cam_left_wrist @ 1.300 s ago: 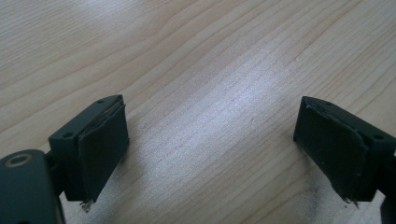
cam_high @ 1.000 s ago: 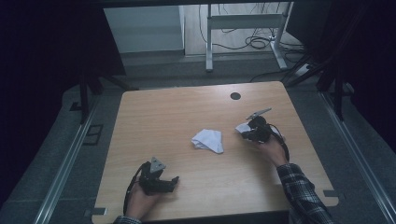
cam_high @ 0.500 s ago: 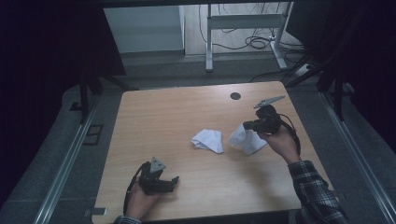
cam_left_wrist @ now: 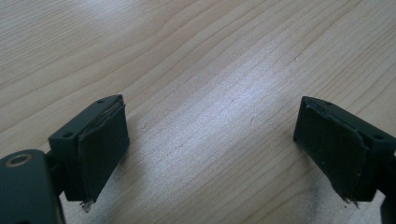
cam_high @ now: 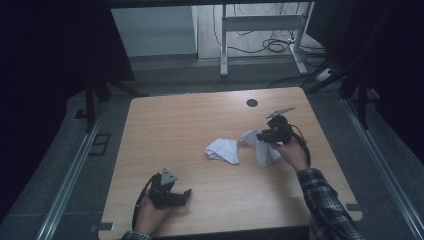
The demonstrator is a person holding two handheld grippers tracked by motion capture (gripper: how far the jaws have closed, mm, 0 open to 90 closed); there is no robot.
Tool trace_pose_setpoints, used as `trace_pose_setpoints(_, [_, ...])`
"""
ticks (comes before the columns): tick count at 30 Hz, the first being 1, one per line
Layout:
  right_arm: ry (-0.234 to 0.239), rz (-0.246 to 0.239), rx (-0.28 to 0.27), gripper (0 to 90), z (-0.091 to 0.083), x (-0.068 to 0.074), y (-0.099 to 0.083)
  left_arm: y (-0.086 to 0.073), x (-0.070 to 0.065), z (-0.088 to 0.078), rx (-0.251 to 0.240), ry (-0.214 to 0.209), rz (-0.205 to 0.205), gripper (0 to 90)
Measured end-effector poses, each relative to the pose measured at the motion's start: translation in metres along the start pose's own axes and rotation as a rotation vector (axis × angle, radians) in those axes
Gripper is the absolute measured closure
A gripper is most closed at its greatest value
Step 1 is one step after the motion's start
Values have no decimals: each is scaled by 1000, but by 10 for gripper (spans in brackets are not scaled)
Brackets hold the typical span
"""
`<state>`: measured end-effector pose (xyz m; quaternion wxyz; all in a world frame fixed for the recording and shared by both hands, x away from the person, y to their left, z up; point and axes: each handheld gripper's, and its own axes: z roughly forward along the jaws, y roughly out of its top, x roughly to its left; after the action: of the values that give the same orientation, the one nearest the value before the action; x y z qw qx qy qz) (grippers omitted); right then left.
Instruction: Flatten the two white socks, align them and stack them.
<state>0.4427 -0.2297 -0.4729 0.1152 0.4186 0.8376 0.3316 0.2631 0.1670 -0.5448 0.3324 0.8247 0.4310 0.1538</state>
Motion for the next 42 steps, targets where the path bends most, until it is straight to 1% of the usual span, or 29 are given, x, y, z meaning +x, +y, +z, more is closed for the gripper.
trace_pose_setpoints(1, [-7,-3,-8,606,-5,0,1,0,0,0,0,0,-1,102])
trace_pose_setpoints(3, [-10,-6,-18,605,-15,-2,2,0,0,0,0,2,-3,101])
trace_pose_setpoints(6, [-9,0,-29,610,-25,-6,-3,0,0,0,0,3,-4,101])
trace_pose_setpoints(7, [-5,8,-27,627,-27,-8,-6,0,0,0,0,2,-4,101])
trace_pose_setpoints(9, [-1,29,-17,688,-29,-14,-14,0,0,0,-1,2,-4,101])
trace_pose_setpoints(11, [-6,55,0,739,-27,-21,-26,0,0,0,-1,2,-5,101])
trace_pose_setpoints(13, [1,85,24,757,-20,-28,-39,0,-1,0,-1,2,-5,101])
trace_pose_setpoints(14, [6,96,41,757,-15,-32,-45,0,0,0,-1,3,-3,101])
trace_pose_setpoints(17, [17,125,69,753,-2,-38,-64,0,0,0,-1,3,0,101])
trace_pose_setpoints(18, [18,129,65,760,0,-40,-69,0,0,0,-1,3,-1,101])
trace_pose_setpoints(19, [34,149,36,762,-2,-42,-73,0,0,0,-1,3,0,101])
trace_pose_setpoints(20, [34,164,27,764,-3,-45,-76,0,0,0,-1,3,0,101])
trace_pose_setpoints(21, [27,169,28,764,-5,-47,-78,0,0,0,-1,4,-1,101])
trace_pose_setpoints(23, [-4,171,38,761,-11,-52,-81,1,-1,1,-1,6,-4,101])
trace_pose_setpoints(26, [-44,189,55,755,-21,-61,-88,1,0,1,1,5,-1,100])
trace_pose_setpoints(29, [-82,202,73,739,-30,-68,-92,2,-1,1,0,8,-6,100])
trace_pose_setpoints(30, [-92,201,71,738,-33,-70,-92,2,-1,2,3,6,-2,100])
trace_pose_setpoints(32, [-87,206,48,738,-40,-71,-91,4,-1,2,7,4,-4,99])
trace_pose_setpoints(35, [-76,189,27,741,-45,-67,-84,6,0,3,21,-2,4,100])
trace_pose_setpoints(36, [-70,186,22,741,-46,-65,-82,6,-1,3,24,-3,-3,100])
trace_pose_setpoints(39, [-55,176,10,735,-46,-62,-78,8,-1,3,29,0,-8,111])
trace_pose_setpoints(40, [-48,176,6,725,-45,-61,-78,9,-1,3,32,0,-6,131])
trace_pose_setpoints(42, [-38,177,1,718,-43,-58,-77,10,-2,3,37,1,-9,142])
